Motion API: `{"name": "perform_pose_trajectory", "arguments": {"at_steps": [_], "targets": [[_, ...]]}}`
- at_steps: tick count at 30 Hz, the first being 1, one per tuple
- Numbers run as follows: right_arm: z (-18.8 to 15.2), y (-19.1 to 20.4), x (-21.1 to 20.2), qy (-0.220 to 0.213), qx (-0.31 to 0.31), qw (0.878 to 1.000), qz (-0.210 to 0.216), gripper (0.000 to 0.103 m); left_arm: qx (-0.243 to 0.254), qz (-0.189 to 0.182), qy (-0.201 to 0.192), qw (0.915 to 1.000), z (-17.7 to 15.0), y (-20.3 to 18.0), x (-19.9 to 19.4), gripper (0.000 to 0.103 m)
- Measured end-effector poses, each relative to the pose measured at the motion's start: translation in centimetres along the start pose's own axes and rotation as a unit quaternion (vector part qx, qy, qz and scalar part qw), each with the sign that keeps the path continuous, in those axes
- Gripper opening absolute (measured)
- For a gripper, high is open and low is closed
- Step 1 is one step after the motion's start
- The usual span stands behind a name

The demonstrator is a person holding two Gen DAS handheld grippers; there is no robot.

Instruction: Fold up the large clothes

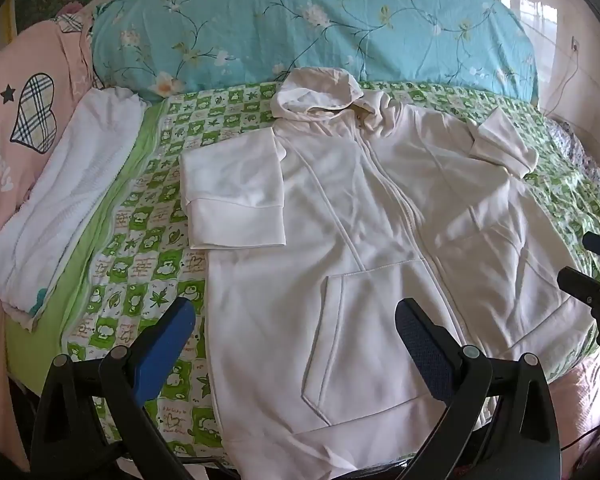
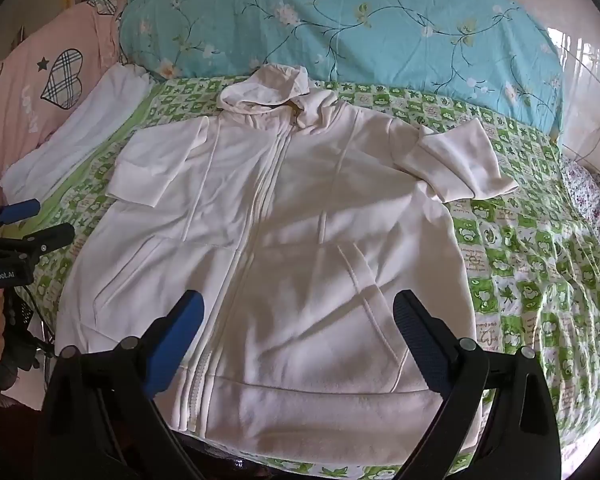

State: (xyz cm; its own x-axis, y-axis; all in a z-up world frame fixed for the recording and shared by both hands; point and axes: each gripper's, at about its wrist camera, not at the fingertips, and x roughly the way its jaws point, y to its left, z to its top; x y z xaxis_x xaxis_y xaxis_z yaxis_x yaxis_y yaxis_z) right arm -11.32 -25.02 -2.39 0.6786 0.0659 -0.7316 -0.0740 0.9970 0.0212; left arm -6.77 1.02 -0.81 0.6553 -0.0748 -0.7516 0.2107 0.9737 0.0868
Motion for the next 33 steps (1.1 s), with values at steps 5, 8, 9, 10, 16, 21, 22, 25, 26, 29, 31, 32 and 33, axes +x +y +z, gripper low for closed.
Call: {"name": "perform_pose_trajectory", "arguments": {"at_steps": [5,8,9,10,16,21,22,25,26,29,31,32,33], "targets": [[0.0,-0.3,0.1,0.0,-0.002,1.0,0.004,0.096,-0.001,0.004,0.002,1.0,0.1,0.1,0.1,0.1],[0.1,-0.1,-0.1,0.001,-0.004,1.0,0.006,0.096,-0.002,0.004,0.002,1.0,0.2,0.1,0.0,0.1],[0.2,0.0,-0.2,0.001,-0.005,1.0,0.007,0.096,-0.001,0.004,0.002,1.0,0.2,0.1,0.0,0.1],[0.3,0.1,-0.3,0.0,-0.007,1.0,0.007,0.096,-0.001,0.004,0.002,1.0,0.2,0.2,0.0,0.1],[0.5,0.1,-0.3,0.0,0.003,1.0,0.012,0.096,-0.005,0.003,0.002,1.0,0.2,0.3,-0.1,0.1],[0.6,0.4,-0.2,0.0,0.0,1.0,0.016,0.096,-0.006,0.004,0.004,1.0,0.3,0.4,0.0,0.1],[0.6,0.5,-0.1,0.0,0.0,1.0,0.016,0.096,-0.007,0.004,0.004,1.0,0.3,0.5,0.1,0.1],[0.5,0.5,0.1,0.003,0.001,1.0,0.02,0.096,-0.007,0.005,0.004,1.0,0.4,0.5,0.1,0.1],[0.5,0.5,0.1,0.003,0.003,1.0,0.024,0.096,-0.007,0.005,0.005,1.0,0.3,0.5,0.1,0.1],[0.5,0.5,0.4,0.01,0.001,1.0,0.022,0.096,-0.008,0.004,0.007,0.9999,0.4,0.6,0.3,0.1],[0.6,0.5,0.5,0.016,0.01,0.999,0.031,0.096,-0.008,0.005,0.008,0.9999,0.4,0.6,0.4,0.1],[0.6,0.4,0.6,0.018,0.01,0.999,0.03,0.096,-0.009,0.004,0.009,0.9999,0.4,0.6,0.5,0.1],[0.6,0.4,0.6,0.019,0.01,0.999,0.031,0.096,-0.009,0.004,0.009,0.9999,0.5,0.6,0.6,0.1]]}}
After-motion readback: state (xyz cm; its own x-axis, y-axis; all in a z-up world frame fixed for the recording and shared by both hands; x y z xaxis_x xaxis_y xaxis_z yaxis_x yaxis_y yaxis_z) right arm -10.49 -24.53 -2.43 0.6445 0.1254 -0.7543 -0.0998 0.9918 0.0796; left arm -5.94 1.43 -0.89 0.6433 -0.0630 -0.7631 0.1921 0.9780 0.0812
